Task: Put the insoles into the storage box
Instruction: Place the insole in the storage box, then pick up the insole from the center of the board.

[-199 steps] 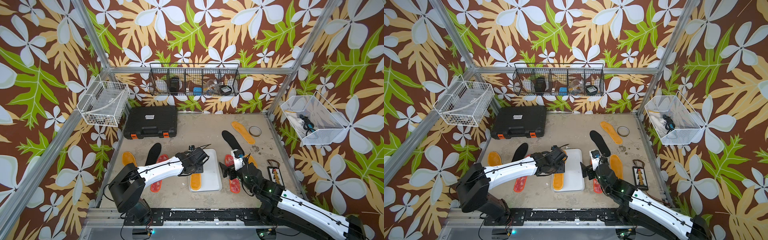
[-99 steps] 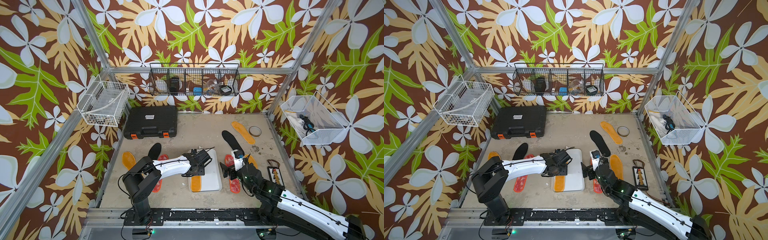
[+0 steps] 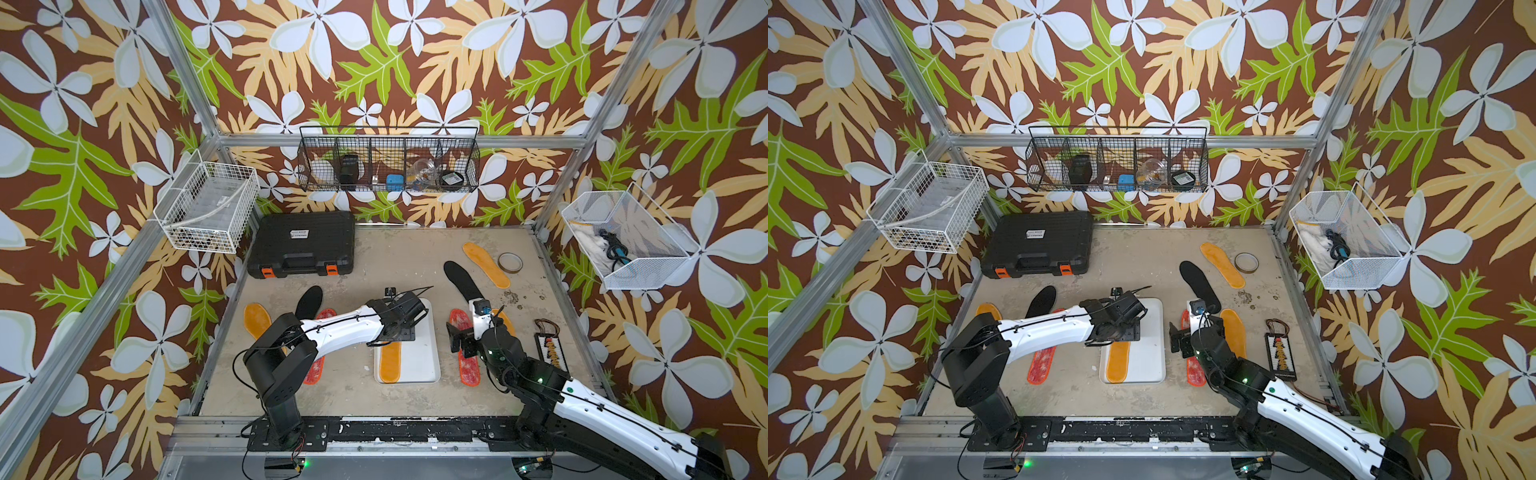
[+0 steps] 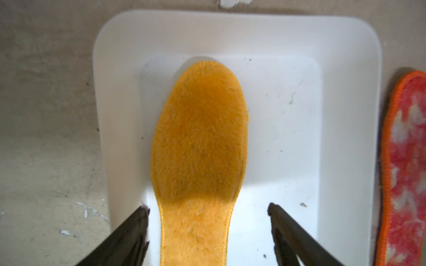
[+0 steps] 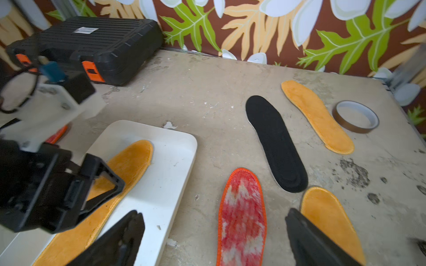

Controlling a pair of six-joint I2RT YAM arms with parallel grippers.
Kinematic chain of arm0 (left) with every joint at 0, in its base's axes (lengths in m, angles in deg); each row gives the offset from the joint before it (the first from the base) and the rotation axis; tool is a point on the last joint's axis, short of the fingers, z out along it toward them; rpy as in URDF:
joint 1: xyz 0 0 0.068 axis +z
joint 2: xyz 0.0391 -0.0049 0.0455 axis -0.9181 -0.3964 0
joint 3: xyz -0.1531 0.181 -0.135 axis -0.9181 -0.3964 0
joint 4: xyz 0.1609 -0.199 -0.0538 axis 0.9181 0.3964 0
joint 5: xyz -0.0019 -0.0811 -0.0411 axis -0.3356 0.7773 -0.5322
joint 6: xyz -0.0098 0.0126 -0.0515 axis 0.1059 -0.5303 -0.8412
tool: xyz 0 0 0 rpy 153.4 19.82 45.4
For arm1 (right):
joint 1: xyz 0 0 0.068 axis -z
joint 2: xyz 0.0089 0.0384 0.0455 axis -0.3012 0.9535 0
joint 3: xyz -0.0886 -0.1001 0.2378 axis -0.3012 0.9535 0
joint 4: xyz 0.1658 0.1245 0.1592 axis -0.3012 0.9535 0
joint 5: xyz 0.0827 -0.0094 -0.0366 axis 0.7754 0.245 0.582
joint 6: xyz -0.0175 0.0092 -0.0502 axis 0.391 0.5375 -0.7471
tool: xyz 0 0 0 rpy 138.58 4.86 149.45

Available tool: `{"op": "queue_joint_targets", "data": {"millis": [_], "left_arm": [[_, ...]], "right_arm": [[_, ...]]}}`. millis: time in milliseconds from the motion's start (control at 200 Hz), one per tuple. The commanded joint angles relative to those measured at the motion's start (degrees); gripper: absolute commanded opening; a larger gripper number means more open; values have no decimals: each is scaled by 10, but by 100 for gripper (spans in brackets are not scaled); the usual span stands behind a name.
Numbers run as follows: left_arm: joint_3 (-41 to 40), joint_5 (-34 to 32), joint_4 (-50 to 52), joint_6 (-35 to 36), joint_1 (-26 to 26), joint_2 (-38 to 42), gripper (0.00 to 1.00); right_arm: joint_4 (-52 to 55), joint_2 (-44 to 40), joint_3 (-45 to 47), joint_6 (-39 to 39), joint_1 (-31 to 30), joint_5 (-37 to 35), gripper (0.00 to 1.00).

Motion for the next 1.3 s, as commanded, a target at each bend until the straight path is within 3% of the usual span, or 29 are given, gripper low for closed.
{"op": "queue_joint_targets", "data": {"millis": [0,80,190,365,490,611,786,966,1296], "left_arm": [[23,-31,23,17,-1,25,84],[39,-51,27,32,-2,59,84],[14,-71,-16,81,-2,131,84],[-141,-35,-165,179,-2,289,92],[-249,4,-245,186,-2,401,100],[-302,-6,-249,173,-2,464,100],[-321,-7,-227,171,-2,451,100],[-312,0,-224,178,-2,400,100],[-306,-6,-231,192,-2,372,100]], "right_arm": [[54,-13,-15,41,56,20,100],[71,-22,-21,51,117,59,100],[88,-6,-34,78,157,87,100],[155,97,-68,126,241,119,98],[143,130,-38,133,330,167,97],[124,149,-26,136,345,178,98],[109,190,-10,133,345,167,99],[106,227,-8,149,345,96,100],[90,281,-3,152,345,119,95]]}}
